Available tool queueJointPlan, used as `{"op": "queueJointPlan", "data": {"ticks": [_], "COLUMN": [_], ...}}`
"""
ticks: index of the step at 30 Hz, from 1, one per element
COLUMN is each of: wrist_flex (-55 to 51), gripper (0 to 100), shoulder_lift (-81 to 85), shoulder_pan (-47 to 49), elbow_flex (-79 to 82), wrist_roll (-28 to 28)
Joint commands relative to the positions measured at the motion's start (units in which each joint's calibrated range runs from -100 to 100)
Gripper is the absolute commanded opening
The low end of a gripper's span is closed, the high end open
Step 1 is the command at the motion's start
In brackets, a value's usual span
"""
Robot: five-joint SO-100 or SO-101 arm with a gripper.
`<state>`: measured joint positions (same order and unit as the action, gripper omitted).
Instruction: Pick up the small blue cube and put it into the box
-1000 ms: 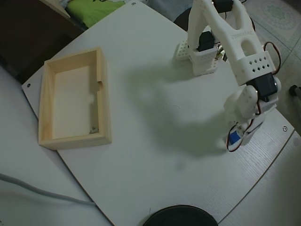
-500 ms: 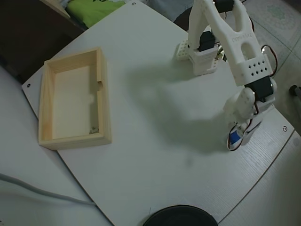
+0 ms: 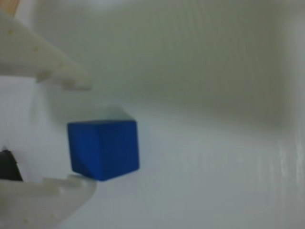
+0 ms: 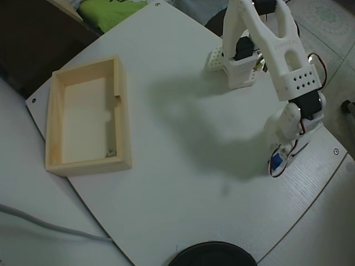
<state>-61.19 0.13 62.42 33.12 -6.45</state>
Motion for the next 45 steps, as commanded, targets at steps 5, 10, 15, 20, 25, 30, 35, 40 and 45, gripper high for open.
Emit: {"op": "queueJointPlan", "data": {"ticks": [5,10,15,20,25,30,35,40,45], "wrist_flex": [2.57,2.91,2.66,2.32,-3.29,-13.83,-23.85,-33.79,-38.47], "gripper": [17,13,7,6,6,6,6,6,6], "shoulder_lift": [-3.76,-8.41,-8.5,-8.41,-8.33,-8.33,-8.24,-8.33,-8.24], "shoulder_pan": [-0.09,-0.01,-0.01,-0.01,-0.24,-1.12,-6.13,-13.5,-22.5], "elbow_flex": [-0.18,-2.08,-3.08,-3.17,-8.51,-21.36,-34.3,-51.31,-63.26], "wrist_roll": [-0.03,-0.34,-0.39,-0.39,-0.39,-0.91,-3.52,-6.02,-8.31]}}
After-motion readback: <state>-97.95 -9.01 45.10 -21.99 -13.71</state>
